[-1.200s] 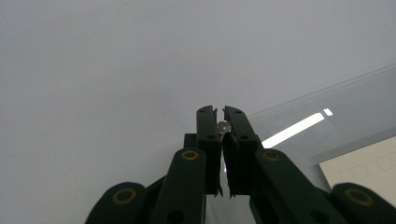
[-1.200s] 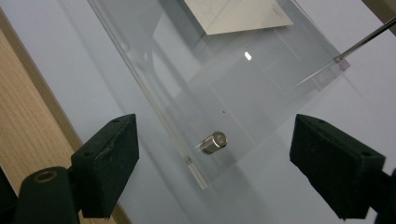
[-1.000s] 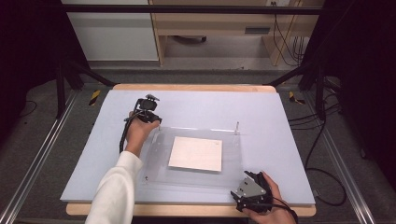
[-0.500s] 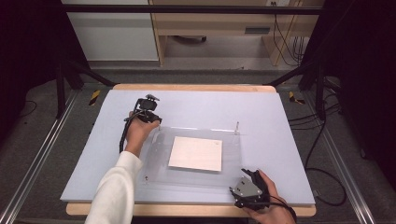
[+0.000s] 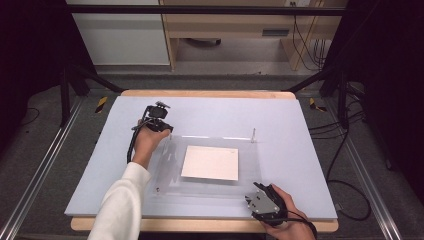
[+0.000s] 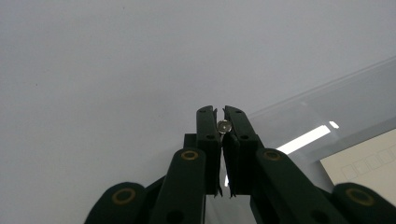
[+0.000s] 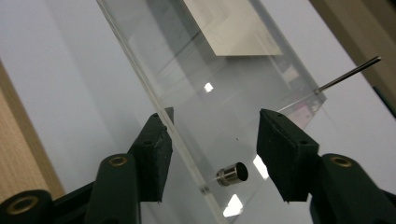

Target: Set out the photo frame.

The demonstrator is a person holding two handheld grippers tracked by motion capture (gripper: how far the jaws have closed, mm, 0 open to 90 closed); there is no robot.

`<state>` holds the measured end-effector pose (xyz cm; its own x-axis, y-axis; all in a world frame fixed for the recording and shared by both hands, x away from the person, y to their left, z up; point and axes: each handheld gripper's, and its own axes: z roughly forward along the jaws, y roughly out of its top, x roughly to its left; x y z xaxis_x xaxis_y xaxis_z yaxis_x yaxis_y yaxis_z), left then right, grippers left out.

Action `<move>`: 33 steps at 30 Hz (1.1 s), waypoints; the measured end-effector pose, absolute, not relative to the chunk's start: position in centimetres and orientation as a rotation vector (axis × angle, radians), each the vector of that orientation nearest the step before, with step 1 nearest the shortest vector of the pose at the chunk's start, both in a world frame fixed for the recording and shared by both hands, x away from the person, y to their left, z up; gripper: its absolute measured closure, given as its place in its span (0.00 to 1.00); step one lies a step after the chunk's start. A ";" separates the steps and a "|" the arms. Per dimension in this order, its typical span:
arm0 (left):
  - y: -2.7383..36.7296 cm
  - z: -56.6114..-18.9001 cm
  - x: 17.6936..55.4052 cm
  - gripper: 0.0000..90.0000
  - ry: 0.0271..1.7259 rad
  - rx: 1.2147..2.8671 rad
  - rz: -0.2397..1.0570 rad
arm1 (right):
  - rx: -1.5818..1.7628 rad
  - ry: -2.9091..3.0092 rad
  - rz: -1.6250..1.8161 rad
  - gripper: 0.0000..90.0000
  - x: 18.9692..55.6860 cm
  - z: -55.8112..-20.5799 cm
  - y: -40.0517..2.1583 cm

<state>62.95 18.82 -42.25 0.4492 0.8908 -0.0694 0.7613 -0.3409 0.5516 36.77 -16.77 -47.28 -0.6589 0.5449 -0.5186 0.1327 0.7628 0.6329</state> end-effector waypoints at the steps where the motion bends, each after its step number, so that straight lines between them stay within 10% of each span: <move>1: 18.8 -42.2 63.0 0.94 1.381 2.187 0.333 | 0.505 2.221 0.730 0.54 36.8 -47.2 -16.8; 10: 19.0 -42.2 62.6 0.93 1.354 2.151 0.364 | 0.495 2.199 0.727 0.60 36.5 -46.8 -16.4; 33: 22.0 -39.0 51.1 0.42 0.966 2.048 0.597 | 0.494 2.162 0.722 0.65 36.3 -45.7 -16.1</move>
